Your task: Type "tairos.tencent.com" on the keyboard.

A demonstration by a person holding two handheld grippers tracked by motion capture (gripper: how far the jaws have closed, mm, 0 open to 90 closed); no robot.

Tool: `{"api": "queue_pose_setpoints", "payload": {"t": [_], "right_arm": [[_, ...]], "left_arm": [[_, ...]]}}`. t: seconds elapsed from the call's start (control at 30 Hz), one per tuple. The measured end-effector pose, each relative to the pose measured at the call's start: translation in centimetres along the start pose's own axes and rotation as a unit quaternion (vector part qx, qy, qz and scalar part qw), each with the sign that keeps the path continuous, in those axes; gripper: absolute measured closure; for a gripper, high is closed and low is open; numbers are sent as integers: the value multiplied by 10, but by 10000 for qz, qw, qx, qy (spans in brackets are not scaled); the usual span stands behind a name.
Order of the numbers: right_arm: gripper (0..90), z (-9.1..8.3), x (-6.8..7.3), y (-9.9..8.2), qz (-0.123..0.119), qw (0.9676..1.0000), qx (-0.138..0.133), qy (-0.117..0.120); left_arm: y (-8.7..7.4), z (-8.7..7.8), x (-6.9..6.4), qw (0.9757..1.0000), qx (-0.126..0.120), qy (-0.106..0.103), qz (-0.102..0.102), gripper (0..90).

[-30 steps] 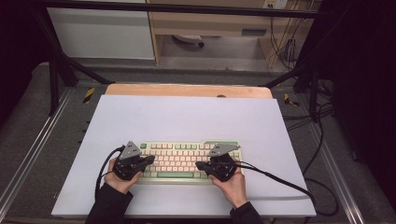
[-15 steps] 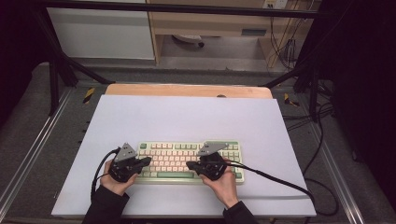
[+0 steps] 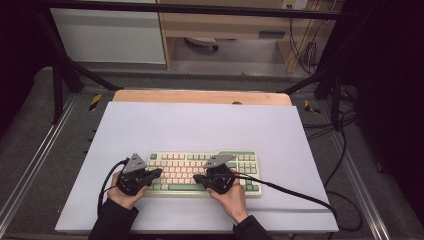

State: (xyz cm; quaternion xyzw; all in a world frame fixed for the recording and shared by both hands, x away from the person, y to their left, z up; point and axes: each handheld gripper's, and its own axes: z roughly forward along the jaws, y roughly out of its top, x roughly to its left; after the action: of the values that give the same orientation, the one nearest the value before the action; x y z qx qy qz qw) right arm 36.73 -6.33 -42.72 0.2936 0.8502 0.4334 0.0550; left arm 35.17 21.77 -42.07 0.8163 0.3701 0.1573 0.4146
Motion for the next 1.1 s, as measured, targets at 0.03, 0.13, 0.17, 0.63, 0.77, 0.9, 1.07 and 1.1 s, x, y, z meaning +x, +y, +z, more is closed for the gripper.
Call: {"api": "queue_pose_setpoints", "payload": {"t": [0.03, 0.13, 0.17, 0.63, 0.77, 0.9, 1.07, 1.1], "right_arm": [[900, 1, 0, 0, -27, 10000, 2, 4], [900, 3, 0, -1, 15, 10000, 13, 9], [900, 3, 0, -1, 2, 10000, 15, 10], [900, 6, 1, -2, 30, 10000, 28, 44], [900, 6, 1, -2, 31, 10000, 27, 46], [900, 6, 1, -2, 36, 10000, 28, 50], [900, 7, 1, -2, 24, 10000, 31, 48], [900, 7, 0, -2, -1, 10000, 31, 48]], "left_arm": [[0, 0, 0, 10000, 2, -2, 0, 900], [0, 0, 0, 10000, 1, -3, 2, 900], [0, 0, 0, 10000, -1, -5, -2, 900], [0, 1, 0, 10000, 4, -6, 8, 900], [0, 1, 0, 10000, 3, -3, 5, 900], [0, 0, 1, 10000, 5, 0, 8, 900], [0, 0, 1, 10000, -1, -1, 8, 900], [0, 0, 1, 10000, -1, -3, 9, 900]]}}
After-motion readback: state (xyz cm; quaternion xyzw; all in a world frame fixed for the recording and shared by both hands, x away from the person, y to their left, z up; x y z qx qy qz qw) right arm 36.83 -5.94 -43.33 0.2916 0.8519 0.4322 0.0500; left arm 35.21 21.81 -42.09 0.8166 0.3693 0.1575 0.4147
